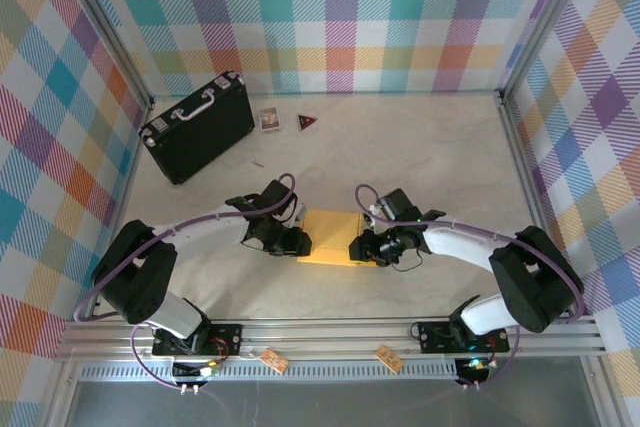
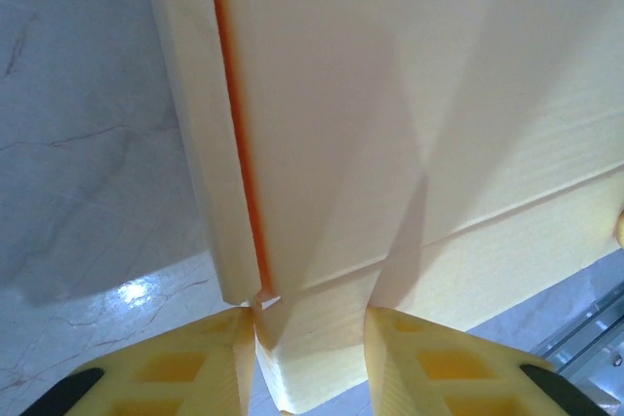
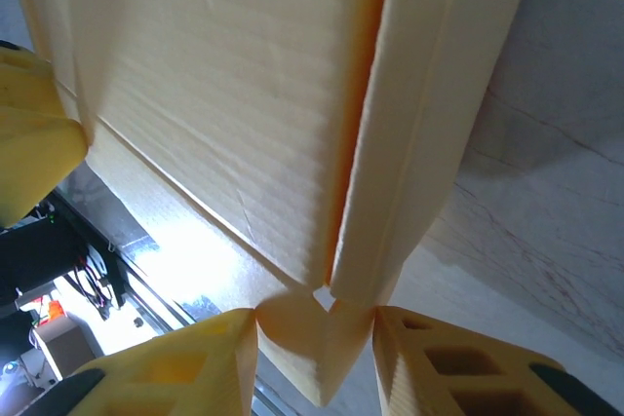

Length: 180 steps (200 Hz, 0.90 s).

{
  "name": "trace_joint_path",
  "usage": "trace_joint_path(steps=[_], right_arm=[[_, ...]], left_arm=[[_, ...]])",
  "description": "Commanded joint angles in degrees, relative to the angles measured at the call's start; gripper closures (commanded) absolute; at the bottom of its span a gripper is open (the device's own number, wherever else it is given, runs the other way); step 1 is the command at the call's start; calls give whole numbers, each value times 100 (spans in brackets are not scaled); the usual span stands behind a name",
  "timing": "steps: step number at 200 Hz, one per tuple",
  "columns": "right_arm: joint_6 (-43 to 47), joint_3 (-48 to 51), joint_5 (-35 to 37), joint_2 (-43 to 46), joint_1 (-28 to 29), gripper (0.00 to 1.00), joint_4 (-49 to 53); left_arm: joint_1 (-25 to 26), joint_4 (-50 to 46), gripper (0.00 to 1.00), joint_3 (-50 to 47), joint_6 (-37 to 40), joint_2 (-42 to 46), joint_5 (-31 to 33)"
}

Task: Fold the paper box

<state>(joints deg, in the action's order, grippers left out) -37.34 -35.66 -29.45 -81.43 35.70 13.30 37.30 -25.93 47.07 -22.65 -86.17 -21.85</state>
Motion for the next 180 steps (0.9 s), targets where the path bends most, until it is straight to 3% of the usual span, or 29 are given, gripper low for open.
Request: trace_joint_path(steps=[1,101,180], right_arm=[[-197,106,-284,57,42,65,-429],[-621,295,-595,39,40,79,-1367],[-555,297,-606,92,15,96,-1276]], left_arm=[[-46,132,65,-76,-89,-14,-127],[-39,156,65,-164,-64,8,-118],[-39,127,65,-148,-55,31,-85]])
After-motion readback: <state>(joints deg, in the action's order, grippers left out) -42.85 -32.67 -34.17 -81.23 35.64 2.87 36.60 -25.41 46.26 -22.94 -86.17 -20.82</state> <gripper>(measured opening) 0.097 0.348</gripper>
